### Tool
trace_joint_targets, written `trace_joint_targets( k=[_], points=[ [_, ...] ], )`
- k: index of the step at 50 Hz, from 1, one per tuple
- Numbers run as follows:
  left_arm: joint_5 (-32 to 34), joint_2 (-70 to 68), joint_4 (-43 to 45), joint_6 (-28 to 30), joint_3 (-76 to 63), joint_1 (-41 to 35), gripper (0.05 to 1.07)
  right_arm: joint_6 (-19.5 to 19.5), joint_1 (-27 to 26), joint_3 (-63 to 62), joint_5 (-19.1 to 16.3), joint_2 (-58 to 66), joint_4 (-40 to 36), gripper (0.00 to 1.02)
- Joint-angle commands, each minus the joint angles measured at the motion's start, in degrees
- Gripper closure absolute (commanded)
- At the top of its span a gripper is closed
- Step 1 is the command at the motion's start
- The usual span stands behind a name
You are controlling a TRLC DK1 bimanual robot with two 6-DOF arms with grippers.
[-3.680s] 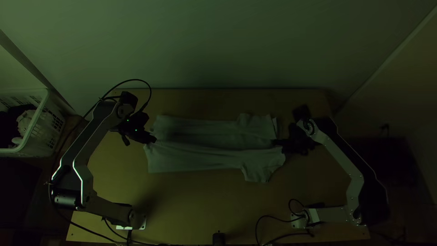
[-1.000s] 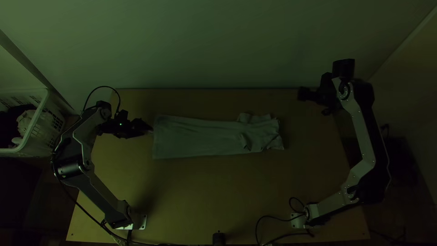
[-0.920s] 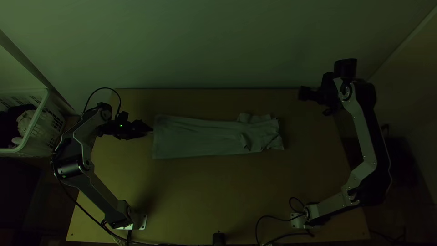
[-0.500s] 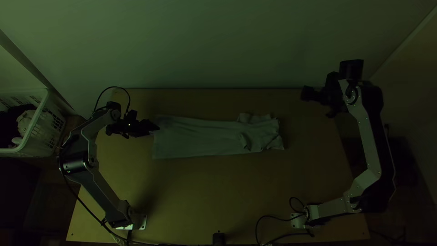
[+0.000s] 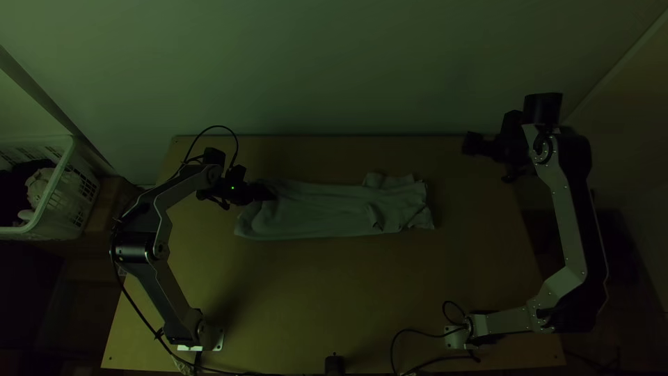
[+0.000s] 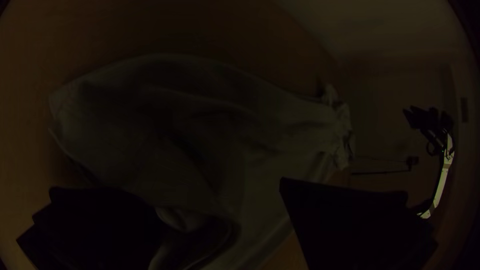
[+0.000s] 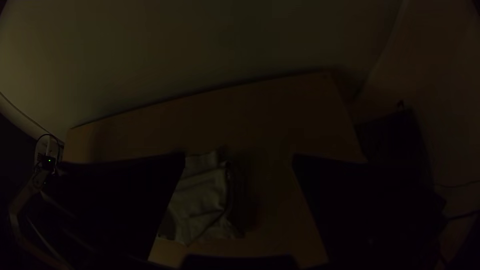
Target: Fold the t-shirt
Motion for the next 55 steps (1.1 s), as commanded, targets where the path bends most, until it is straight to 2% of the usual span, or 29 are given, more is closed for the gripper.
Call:
trace_joint_targets(
  k=[1, 10, 19, 23, 25, 32, 33, 35, 38, 39, 49, 55],
  points=[
    [-4.4, 1.13, 1.15, -4.22, -3.16, -1.27, 0.1, 0.7, 0.27, -1.41, 0.29, -2.16, -0.41, 0.04],
    [-10.64, -0.02, 2.91, -6.94, -4.04, -3.2, 0.1, 0.7, 0.89, -1.85, 0.38, -2.69, -0.41, 0.04],
    [-18.99, -1.77, 3.88, -4.39, -6.58, -5.84, 0.12, 0.79, 1.15, -2.03, 0.29, -2.86, -0.41, 0.04],
    [-23.39, -2.3, 3.88, -3.87, -7.64, -6.89, 0.28, 0.79, 1.15, -2.2, 0.29, -3.22, -0.41, 0.04],
    [-24.09, -3.0, 3.35, -3.16, -8.08, -7.42, 0.32, 0.79, 1.15, -2.47, 0.29, -3.39, -0.41, 0.04],
    [-27.61, -4.94, 1.33, -2.55, -8.96, -8.39, 0.35, 0.79, 1.06, -4.49, 0.38, -4.45, -0.06, 0.04],
    [-27.78, -5.29, 1.24, -2.55, -9.13, -8.39, 0.41, 0.79, 1.06, -4.93, 0.38, -4.62, 0.03, 0.04],
    [-28.57, -6.34, 1.33, -2.55, -9.48, -8.3, 0.61, 0.88, 1.06, -5.63, 0.29, -4.89, 0.12, 0.04],
    [-30.16, -7.84, 4.67, -3.69, -9.92, -7.6, 1.07, 1.23, 1.06, -6.69, 0.38, -5.24, 0.29, 0.04],
    [-30.24, -8.28, 4.93, -4.22, -10.19, -7.24, 1.04, 1.32, 0.98, -7.04, 0.38, -5.41, 0.38, 0.04],
    [-30.07, -11.27, 3.09, -2.28, -9.57, -4.61, 1.05, 1.58, 0.98, -10.82, 0.38, -7.08, 2.49, 0.04],
    [-30.33, -12.23, -1.57, -1.4, -6.06, -1.18, 1.05, 1.58, 0.89, -12.13, 0.38, -7.79, 3.1, 0.04]
  ],
)
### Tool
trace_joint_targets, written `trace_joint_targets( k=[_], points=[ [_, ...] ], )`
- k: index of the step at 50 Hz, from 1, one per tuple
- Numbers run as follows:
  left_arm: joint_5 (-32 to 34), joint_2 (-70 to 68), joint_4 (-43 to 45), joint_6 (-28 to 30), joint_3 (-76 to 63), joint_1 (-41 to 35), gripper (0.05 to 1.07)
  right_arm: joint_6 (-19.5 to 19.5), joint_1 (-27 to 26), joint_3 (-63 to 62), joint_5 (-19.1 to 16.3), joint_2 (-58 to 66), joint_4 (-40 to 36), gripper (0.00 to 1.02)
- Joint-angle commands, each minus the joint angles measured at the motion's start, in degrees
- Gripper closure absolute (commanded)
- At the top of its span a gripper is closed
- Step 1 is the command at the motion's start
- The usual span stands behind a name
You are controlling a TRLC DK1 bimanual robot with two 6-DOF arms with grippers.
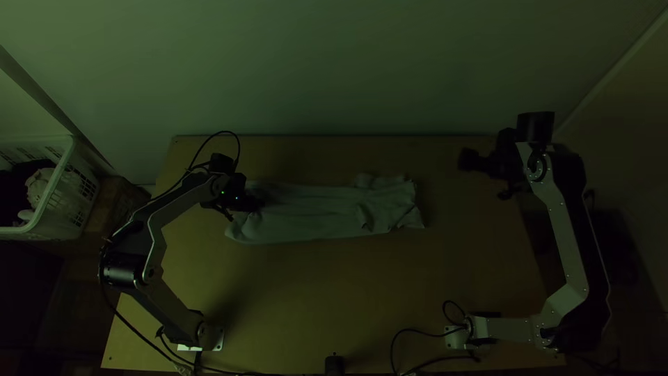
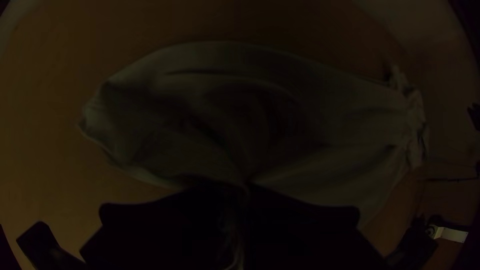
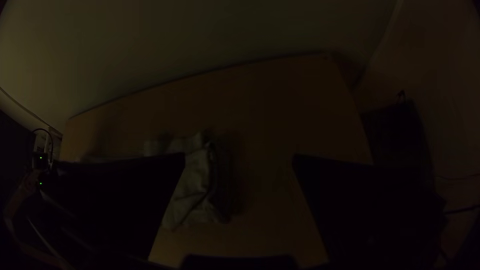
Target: Fold the t-shirt
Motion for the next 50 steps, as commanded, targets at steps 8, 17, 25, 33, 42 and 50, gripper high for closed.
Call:
trace_joint_targets(
  k=[8, 17, 25, 33, 42, 50],
  points=[
    [-2.58, -3.37, -9.16, 4.36, 6.95, 7.87, 1.05, 0.95, 0.08, -3.27, 0.29, -2.76, 1.47, 0.04],
    [-4.95, -3.72, -12.42, 9.46, 12.4, 14.55, 1.05, 1.12, 0.08, -4.5, 0.29, -3.55, 1.99, 0.04],
    [-7.94, -3.63, -17.07, 11.31, 18.29, 17.1, 1.05, 1.3, 0.17, -5.91, 0.29, -4.52, 2.87, 0.04],
    [-10.14, -4.42, -23.23, 12.1, 22.77, 15.52, 1.05, 1.65, 0.34, -6.61, 0.29, -5.14, 3.05, 0.04],
    [-10.49, -4.77, -30.17, 10.16, 28.31, 9.89, 1.05, 2.18, 0.43, -7.31, 0.29, -5.93, 3.4, 0.04],
    [-10.49, -4.6, -33.33, 6.91, 32.53, 3.57, 1.05, 2.26, 0.43, -7.66, 0.38, -6.54, 3.66, 0.04]
  ],
)
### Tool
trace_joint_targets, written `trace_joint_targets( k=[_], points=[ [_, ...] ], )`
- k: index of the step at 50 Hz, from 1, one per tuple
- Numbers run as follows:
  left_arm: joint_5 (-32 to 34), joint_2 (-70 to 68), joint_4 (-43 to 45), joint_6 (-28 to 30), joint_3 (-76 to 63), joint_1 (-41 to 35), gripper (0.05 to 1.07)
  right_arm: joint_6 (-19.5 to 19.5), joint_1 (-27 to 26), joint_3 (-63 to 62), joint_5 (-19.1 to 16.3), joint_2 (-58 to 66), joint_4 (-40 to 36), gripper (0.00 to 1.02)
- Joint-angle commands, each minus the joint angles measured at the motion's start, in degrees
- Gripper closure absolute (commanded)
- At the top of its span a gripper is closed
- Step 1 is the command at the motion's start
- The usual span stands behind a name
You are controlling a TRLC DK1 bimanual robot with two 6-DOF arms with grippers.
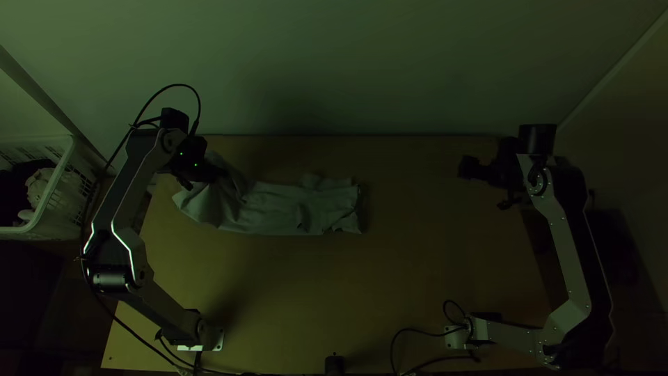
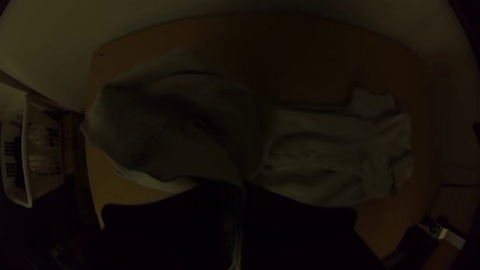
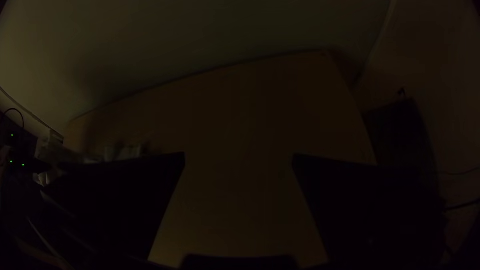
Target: Fold the t-shirt
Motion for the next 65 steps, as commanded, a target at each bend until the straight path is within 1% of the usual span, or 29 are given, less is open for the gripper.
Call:
trace_joint_targets(
  k=[1, 17, 23, 33, 39, 51, 55, 56, 57, 58, 61, 62, 63, 65],
  points=[
    [0.07, -1.84, -2.39, -2.58, 3.88, -3.8, 1.05, 0.95, 0.32, -1.65, 0.27, -1.76, 0.71, 0.04],
    [0.07, 6.24, -8.45, -11.98, 16.88, -16.81, 1.05, 1.92, 0.32, -4.12, 0.36, -3.95, 1.24, 0.04],
    [-0.02, 10.2, -9.06, -14.53, 20.93, -22.08, 1.05, 2.45, 0.32, -4.91, 0.36, -4.83, 1.33, 0.04],
    [0.07, 17.93, -11.0, -18.75, 29.1, -28.5, 1.05, 2.45, -0.38, -6.84, 0.36, -6.68, 1.68, 0.04],
    [-0.02, 21.01, -9.33, -20.86, 30.68, -32.54, 1.05, 2.45, -0.91, -8.33, 0.36, -8.0, 1.86, 0.04],
    [-0.02, 25.32, -5.64, -24.73, 31.39, -38.08, 1.05, 2.97, -0.82, -11.94, 0.36, -10.46, 3.61, 0.04],
    [-0.02, 26.11, -1.77, -26.31, 31.39, -38.96, 1.03, 3.41, -0.64, -13.08, 0.27, -10.98, 4.32, 0.04],
    [-0.02, 26.28, -0.72, -27.36, 31.39, -38.96, 0.99, 3.5, -0.47, -13.34, 0.36, -11.16, 4.41, 0.04],
    [0.24, 26.46, -0.01, -28.42, 31.39, -39.05, 0.91, 3.68, -0.38, -13.61, 0.27, -11.25, 4.58, 0.04],
    [0.77, 26.55, 0.6, -29.12, 31.39, -39.31, 0.8, 4.12, -0.29, -13.87, 0.36, -11.34, 4.58, 0.04],
    [3.67, 27.07, 2.8, -29.12, 31.3, -39.58, 0.3, 4.56, 0.59, -14.49, 0.36, -11.69, 4.67, 0.04],
    [4.55, 27.34, 2.71, -29.3, 31.21, -39.58, 0.16, 4.73, 0.67, -14.75, 0.36, -11.78, 4.84, 0.04],
    [6.04, 27.6, 2.89, -29.12, 31.21, -39.75, 0.08, 4.91, 0.76, -15.01, 0.36, -11.86, 5.02, 0.04],
    [7.89, 27.86, 4.91, -28.94, 31.21, -39.75, 0.09, 5.0, 1.03, -15.45, 0.36, -12.04, 5.11, 0.04]
  ],
)
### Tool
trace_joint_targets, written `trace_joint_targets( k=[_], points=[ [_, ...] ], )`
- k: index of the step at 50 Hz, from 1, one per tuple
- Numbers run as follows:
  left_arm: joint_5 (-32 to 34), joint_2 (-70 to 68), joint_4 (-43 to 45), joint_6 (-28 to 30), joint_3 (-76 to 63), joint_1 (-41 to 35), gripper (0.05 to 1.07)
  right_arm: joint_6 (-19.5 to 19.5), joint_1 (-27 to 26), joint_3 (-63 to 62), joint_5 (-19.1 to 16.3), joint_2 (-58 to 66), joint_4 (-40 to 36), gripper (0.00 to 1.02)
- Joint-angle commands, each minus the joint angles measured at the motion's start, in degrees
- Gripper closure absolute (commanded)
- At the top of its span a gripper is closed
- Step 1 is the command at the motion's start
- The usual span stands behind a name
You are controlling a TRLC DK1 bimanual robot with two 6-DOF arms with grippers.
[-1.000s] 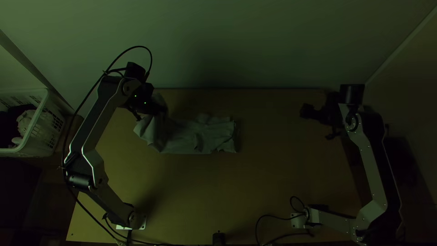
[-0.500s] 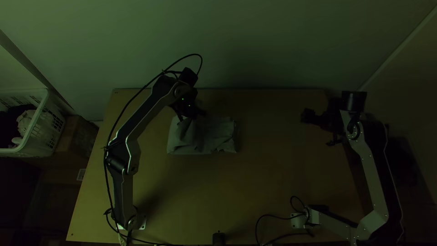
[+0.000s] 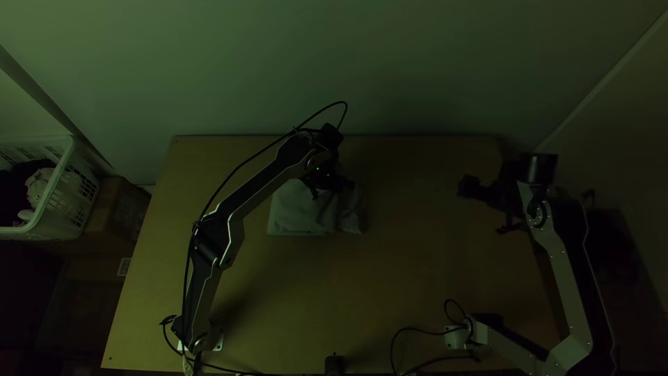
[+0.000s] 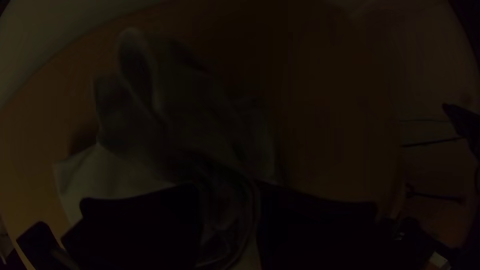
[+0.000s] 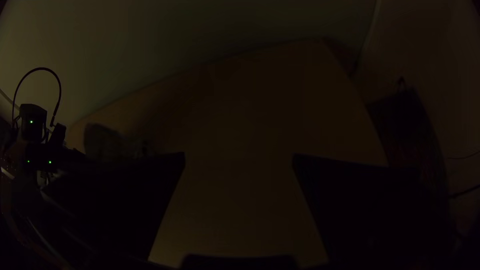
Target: Fold the t-shirt
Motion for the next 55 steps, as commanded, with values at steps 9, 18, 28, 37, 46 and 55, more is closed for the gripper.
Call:
trace_joint_targets(
  k=[9, 18, 28, 37, 46, 55],
  points=[
    [7.12, -0.98, 4.15, -2.24, 1.7, -0.21, 0.09, 2.46, 2.1, -3.24, 0.36, -1.7, 1.55, 0.04],
    [7.12, -3.17, 3.8, -1.89, 1.26, 0.84, 0.09, 2.46, 2.63, -3.59, 0.36, -1.7, 3.48, 0.04],
    [7.04, -7.74, 3.28, 0.75, -0.67, 3.57, 0.09, 2.38, 4.48, -3.15, 0.36, -1.97, 6.56, 0.04],
    [4.05, -13.28, 3.63, 4.97, -2.69, 6.29, 0.09, 2.11, 7.55, -3.68, 0.45, -3.72, 12.71, 0.04],
    [3.61, -18.99, 4.24, 7.17, -3.66, 12.53, 0.09, -1.49, 8.78, -3.51, 0.45, -5.31, 18.51, 0.04],
    [3.61, -24.88, 5.21, 9.72, -5.15, 19.04, 0.09, -7.91, 9.57, -2.1, 0.45, -7.24, 24.58, 0.04]
  ],
)
